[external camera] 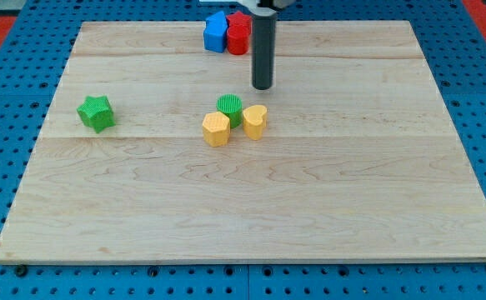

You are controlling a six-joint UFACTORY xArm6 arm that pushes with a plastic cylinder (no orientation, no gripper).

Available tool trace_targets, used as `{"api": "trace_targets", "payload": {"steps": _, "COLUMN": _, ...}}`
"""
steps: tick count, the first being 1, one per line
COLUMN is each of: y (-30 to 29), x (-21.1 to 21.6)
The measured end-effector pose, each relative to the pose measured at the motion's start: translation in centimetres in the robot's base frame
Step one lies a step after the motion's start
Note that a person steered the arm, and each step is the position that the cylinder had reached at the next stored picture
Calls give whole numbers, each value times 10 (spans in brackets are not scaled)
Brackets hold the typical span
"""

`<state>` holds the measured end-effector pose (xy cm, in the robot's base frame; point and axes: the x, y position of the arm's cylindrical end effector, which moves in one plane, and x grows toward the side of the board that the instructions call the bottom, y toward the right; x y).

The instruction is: Adjust the green circle diagonally top left to the yellow hexagon

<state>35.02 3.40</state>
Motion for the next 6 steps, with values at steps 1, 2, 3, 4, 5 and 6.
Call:
{"api": "trace_targets", "payload": {"steps": 1, "y": -2, "x": 19}}
{"api": "trace_targets", "payload": {"steps": 2, "y": -31, "x": 28}}
{"api": "trace_targets", "payload": {"steps": 3, "y": -86, "x": 38}}
{"api": "trace_targets", "payload": {"steps": 4, "y": -116, "x": 44}}
{"api": "trace_targets", "payload": {"steps": 5, "y": -77, "x": 42}}
{"api": "trace_targets", "payload": {"steps": 6, "y": -44, "x": 44}}
